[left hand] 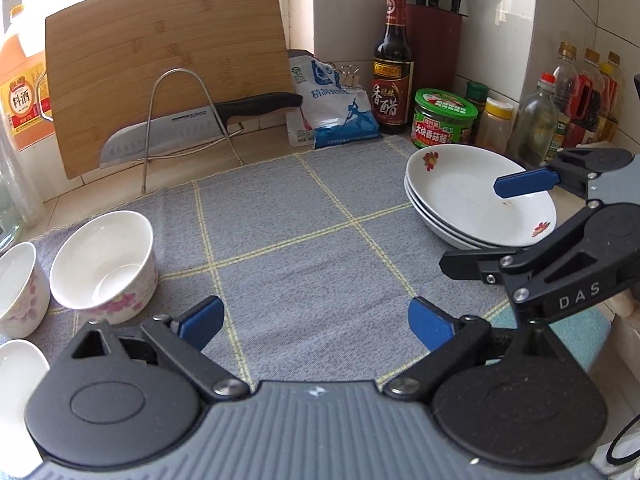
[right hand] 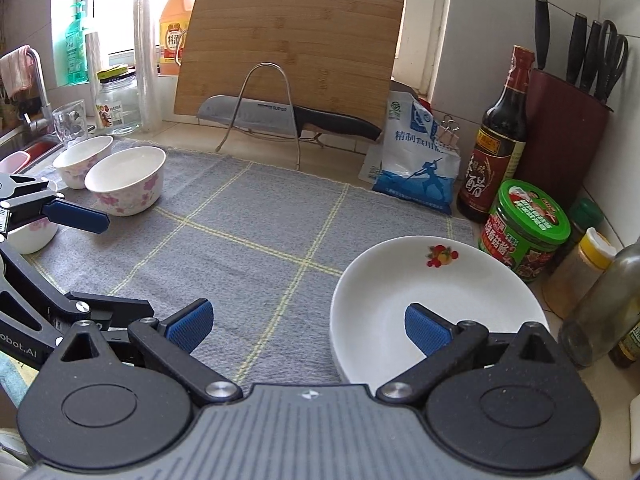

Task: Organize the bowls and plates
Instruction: 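Withdraw the right tool from the stack while the left tool moves to the white bowls, then grasp the rim of a plain white bowl with the left gripper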

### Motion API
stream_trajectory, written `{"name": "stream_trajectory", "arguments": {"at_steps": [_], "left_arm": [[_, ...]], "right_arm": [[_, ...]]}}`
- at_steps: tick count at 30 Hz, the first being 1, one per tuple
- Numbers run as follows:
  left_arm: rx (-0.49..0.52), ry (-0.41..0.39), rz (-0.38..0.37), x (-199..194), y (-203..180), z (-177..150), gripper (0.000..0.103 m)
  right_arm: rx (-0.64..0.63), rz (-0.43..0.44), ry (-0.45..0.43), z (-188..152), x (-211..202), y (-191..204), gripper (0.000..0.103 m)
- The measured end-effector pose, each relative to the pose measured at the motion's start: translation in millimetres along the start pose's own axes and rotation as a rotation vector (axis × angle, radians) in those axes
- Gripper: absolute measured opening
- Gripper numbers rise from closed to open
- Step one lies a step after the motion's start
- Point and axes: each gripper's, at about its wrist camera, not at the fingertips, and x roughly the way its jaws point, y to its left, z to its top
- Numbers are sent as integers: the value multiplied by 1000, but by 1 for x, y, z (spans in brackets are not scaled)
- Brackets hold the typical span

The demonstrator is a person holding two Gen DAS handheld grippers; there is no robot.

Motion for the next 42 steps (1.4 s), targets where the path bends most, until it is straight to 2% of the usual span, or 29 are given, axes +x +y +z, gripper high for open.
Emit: {"name": "stream_trajectory", "arguments": {"at_steps": [5,13,21,30,37,42], "left_arm": [[12,-18,-21,-22,30,-18,98],[71,-49,-53,-61,93,-40,99],[102,-58,-4,-84,151,-45,100],[38,21,69,-75,218,-48,100],[55,96,40,-60,232,-52,97],[67,124,10,-53,235,-52,92]], "right_arm": [[-17,-50,9,3,2,40,103],[-16,-63,6,7,3,114,103],[-64,55,-3,12,22,180,103],[-153,194,-28,24,50,242,103],[-182,265,-41,30,66,275,103],[-198,279,-52,32,70,285,102]]}}
